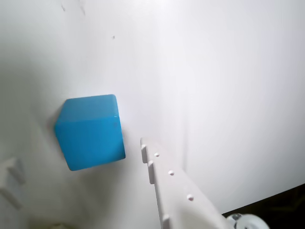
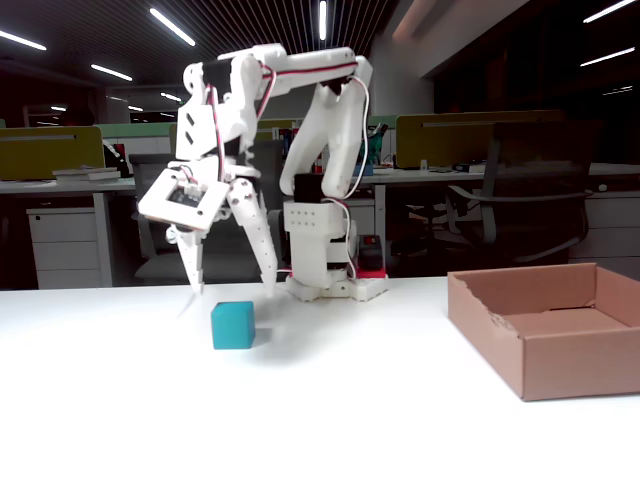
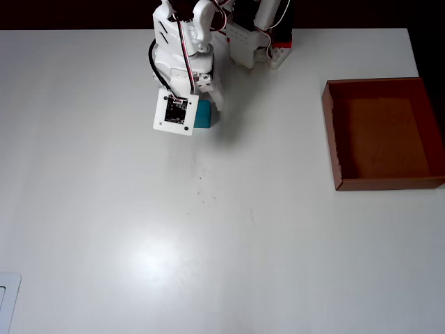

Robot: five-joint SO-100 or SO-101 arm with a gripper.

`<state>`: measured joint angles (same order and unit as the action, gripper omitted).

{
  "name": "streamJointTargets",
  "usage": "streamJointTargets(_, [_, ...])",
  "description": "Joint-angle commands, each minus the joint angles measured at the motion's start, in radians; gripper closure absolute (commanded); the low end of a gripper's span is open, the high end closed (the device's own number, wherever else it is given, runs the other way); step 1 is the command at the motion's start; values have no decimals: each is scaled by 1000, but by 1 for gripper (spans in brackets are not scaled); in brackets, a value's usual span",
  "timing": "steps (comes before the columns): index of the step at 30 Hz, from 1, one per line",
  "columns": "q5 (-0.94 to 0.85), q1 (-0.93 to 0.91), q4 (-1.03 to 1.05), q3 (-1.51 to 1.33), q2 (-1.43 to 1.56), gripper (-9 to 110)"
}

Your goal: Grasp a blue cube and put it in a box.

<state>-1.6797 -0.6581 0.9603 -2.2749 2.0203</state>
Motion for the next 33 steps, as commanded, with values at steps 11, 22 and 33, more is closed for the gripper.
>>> streamJointTargets(11, [-31, -5, -106, -48, -48, 71])
streamJointTargets(22, [-40, -8, -137, -75, -80, 75])
streamJointTargets(33, [-40, -5, -132, -83, -80, 85])
